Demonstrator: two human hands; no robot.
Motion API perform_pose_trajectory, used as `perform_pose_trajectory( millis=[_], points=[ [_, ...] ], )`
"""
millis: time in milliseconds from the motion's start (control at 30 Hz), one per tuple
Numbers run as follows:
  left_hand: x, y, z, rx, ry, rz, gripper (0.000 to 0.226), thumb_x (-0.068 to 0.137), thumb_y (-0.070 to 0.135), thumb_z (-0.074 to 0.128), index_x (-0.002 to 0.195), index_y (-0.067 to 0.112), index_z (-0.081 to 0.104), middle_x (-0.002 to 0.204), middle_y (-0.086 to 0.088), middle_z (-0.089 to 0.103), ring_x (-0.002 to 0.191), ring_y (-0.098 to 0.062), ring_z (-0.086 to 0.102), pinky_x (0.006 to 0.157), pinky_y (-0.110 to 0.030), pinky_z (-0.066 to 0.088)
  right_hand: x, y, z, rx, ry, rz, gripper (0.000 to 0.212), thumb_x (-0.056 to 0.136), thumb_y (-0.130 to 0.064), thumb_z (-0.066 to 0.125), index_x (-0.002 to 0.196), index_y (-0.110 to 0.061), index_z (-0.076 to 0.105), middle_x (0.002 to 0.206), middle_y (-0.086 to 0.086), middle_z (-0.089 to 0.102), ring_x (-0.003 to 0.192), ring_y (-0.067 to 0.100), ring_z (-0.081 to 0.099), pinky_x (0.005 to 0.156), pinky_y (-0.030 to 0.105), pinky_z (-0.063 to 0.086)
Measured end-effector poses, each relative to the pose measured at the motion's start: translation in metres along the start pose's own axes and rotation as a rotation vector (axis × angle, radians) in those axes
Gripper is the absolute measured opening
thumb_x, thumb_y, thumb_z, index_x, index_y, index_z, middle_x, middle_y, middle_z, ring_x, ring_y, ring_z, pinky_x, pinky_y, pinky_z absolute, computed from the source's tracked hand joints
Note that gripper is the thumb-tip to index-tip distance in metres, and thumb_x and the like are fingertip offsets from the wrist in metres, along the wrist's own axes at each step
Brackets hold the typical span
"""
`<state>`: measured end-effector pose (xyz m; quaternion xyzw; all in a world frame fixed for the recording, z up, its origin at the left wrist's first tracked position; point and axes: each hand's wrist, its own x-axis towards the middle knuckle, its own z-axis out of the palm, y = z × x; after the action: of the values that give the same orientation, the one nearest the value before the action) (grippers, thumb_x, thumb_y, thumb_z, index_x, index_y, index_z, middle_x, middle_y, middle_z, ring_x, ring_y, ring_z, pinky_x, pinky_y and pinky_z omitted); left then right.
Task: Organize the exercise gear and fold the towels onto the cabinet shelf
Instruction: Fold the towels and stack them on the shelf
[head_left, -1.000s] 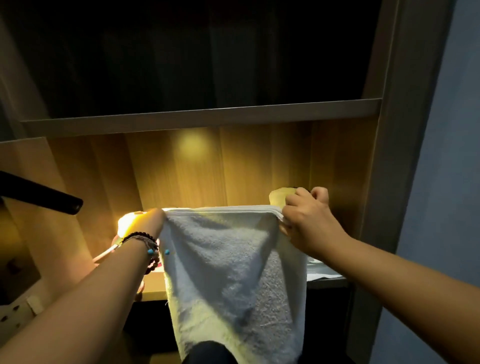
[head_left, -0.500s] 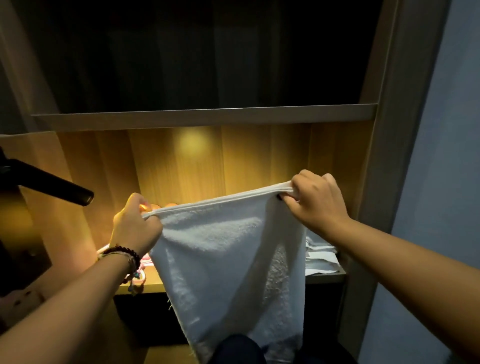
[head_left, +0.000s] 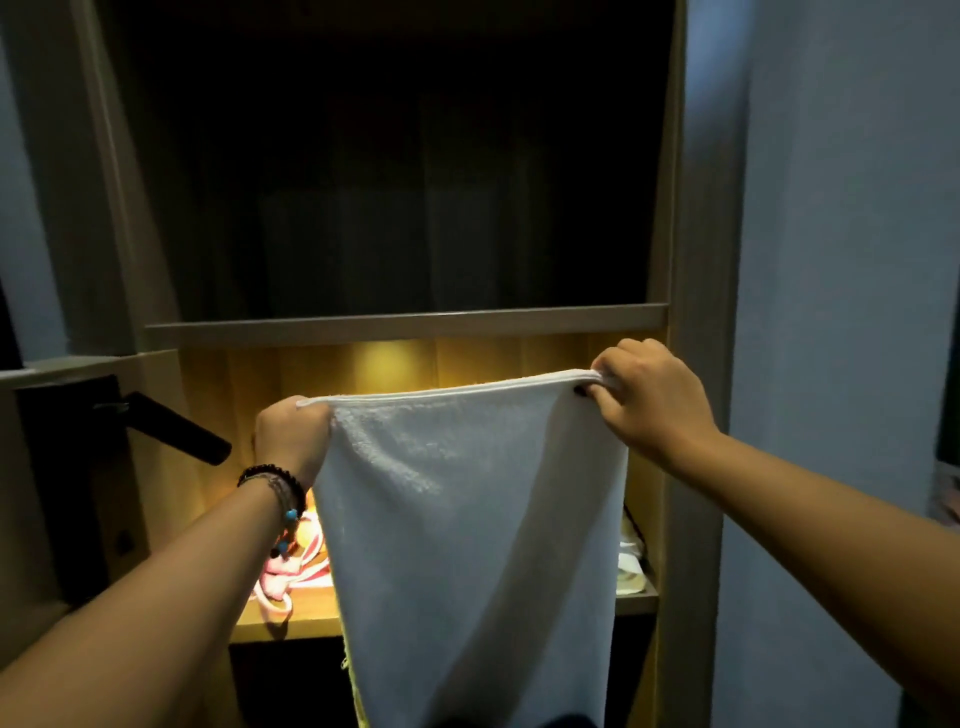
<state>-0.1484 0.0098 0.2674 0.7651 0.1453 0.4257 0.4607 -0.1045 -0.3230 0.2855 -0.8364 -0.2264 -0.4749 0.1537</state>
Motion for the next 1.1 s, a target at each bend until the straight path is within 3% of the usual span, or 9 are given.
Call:
perform_pose_trajectory(
  millis=[67, 167, 300, 400, 533, 633, 767, 900, 1100],
  points=[
    [-0.002, 0.023, -0.012, 0.088, 0.007, 0.051, 0.04, 0.092, 0.014, 0.046, 0.053, 0.02, 0.037, 0.058, 0.001, 0.035, 0.072, -0.024, 0.037, 0.054, -0.019, 0.025, 0.005, -0.003, -0.02, 0.087, 0.029, 0.03, 0.016, 0.091, -0.026, 0.061, 0.097, -0.012, 0.063, 0.094, 0.004, 0.06, 0.083, 0.017, 0.053, 0.066, 0.026, 0.045],
    [-0.018, 0.06, -0.039, 0.04, 0.084, 0.224, 0.024, 0.08, 0.026, 0.032, 0.056, 0.026, 0.037, 0.061, -0.003, 0.039, 0.081, -0.025, 0.038, 0.06, -0.019, 0.029, 0.014, -0.011, -0.053, 0.287, 0.154, 0.068, 0.012, 0.089, -0.02, 0.065, 0.092, -0.009, 0.061, 0.09, 0.003, 0.056, 0.079, 0.017, 0.052, 0.063, 0.023, 0.041],
    [-0.044, 0.1, -0.077, -0.181, 0.24, 0.389, 0.027, 0.094, 0.006, 0.041, 0.082, -0.005, 0.062, 0.071, -0.008, 0.05, 0.071, -0.015, 0.047, 0.051, -0.012, 0.035, 0.016, -0.028, -0.095, 0.475, 0.333, 0.116, 0.014, 0.087, -0.021, 0.068, 0.088, -0.011, 0.058, 0.089, 0.004, 0.057, 0.075, 0.013, 0.05, 0.059, 0.013, 0.037],
    [-0.065, 0.122, -0.101, -0.247, 0.34, 0.505, 0.034, 0.092, -0.006, 0.035, 0.063, 0.005, 0.05, 0.064, -0.005, 0.042, 0.057, 0.003, 0.044, 0.049, -0.007, 0.029, 0.003, -0.035, -0.123, 0.611, 0.42, 0.116, 0.014, 0.088, -0.027, 0.067, 0.087, -0.015, 0.059, 0.082, 0.0, 0.06, 0.068, 0.007, 0.052, 0.056, 0.01, 0.039],
    [-0.083, 0.118, -0.119, -0.266, 0.317, 0.433, 0.031, 0.089, -0.004, 0.032, 0.063, -0.008, 0.049, 0.065, -0.011, 0.037, 0.048, -0.003, 0.035, 0.046, -0.014, 0.027, -0.036, -0.04, -0.139, 0.845, 0.382, 0.124, 0.012, 0.086, -0.034, 0.069, 0.08, -0.028, 0.061, 0.074, -0.017, 0.062, 0.063, 0.001, 0.057, 0.052, 0.015, 0.049],
    [-0.092, 0.094, -0.116, -0.218, 0.221, 0.329, 0.031, 0.089, 0.003, 0.035, 0.067, -0.011, 0.05, 0.064, -0.009, 0.037, 0.053, -0.005, 0.034, 0.046, -0.018, 0.03, -0.055, -0.038, -0.127, 0.925, 0.283, 0.19, 0.012, 0.083, -0.034, 0.072, 0.078, -0.028, 0.064, 0.075, -0.015, 0.065, 0.065, 0.002, 0.06, 0.053, 0.018, 0.052],
    [-0.103, 0.059, -0.099, 0.117, -0.002, 0.251, 0.013, 0.067, 0.022, 0.03, 0.055, 0.019, 0.032, 0.062, 0.002, 0.032, 0.075, -0.022, 0.035, 0.075, -0.033, 0.032, -0.073, -0.031, -0.091, 0.914, 0.162, 0.33, 0.013, 0.08, -0.031, 0.075, 0.079, -0.023, 0.066, 0.077, -0.007, 0.067, 0.065, 0.003, 0.06, 0.052, 0.015, 0.048],
    [-0.118, 0.006, -0.067, 0.082, -0.226, 0.005, 0.005, 0.062, 0.023, 0.035, 0.057, 0.022, 0.035, 0.068, -0.005, 0.042, 0.087, -0.027, 0.037, 0.076, -0.034, 0.031, -0.106, -0.027, -0.041, 0.891, 0.048, 0.493, 0.012, 0.079, -0.026, 0.076, 0.079, -0.021, 0.066, 0.078, -0.005, 0.067, 0.064, -0.003, 0.059, 0.049, 0.008, 0.042],
    [-0.141, -0.083, -0.015, -0.187, -0.123, -0.497, 0.006, 0.072, 0.01, 0.049, 0.068, 0.014, 0.048, 0.077, -0.014, 0.047, 0.078, -0.027, 0.045, 0.069, -0.043, 0.038, -0.156, -0.026, 0.037, 0.934, -0.186, 0.785, 0.008, 0.079, -0.025, 0.076, 0.084, -0.02, 0.071, 0.081, -0.004, 0.07, 0.081, 0.016, 0.062, 0.061, 0.024, 0.042]
  ],
)
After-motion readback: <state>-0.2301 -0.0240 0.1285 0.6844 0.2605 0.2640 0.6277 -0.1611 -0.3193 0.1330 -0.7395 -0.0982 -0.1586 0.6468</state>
